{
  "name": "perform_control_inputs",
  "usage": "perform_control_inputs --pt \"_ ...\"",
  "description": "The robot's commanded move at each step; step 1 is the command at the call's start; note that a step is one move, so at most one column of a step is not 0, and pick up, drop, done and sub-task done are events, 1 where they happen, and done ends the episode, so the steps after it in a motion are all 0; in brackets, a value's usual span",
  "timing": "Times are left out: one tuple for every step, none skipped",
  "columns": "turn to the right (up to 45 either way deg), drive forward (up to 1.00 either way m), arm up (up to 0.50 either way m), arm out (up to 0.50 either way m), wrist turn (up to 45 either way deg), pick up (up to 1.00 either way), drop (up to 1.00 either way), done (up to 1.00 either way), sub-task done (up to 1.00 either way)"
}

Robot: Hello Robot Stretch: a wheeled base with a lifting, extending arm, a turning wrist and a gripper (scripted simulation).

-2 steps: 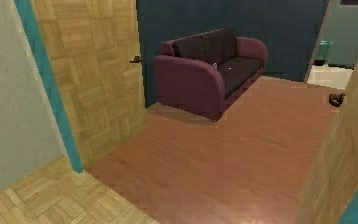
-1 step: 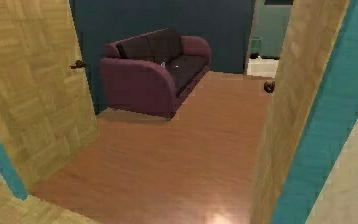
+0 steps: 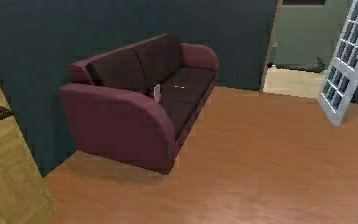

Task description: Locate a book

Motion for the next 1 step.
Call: perform_control_inputs --pt "3.0 0.0 0.0 0.0 0.0 0.0 0.0 0.0 0.0"
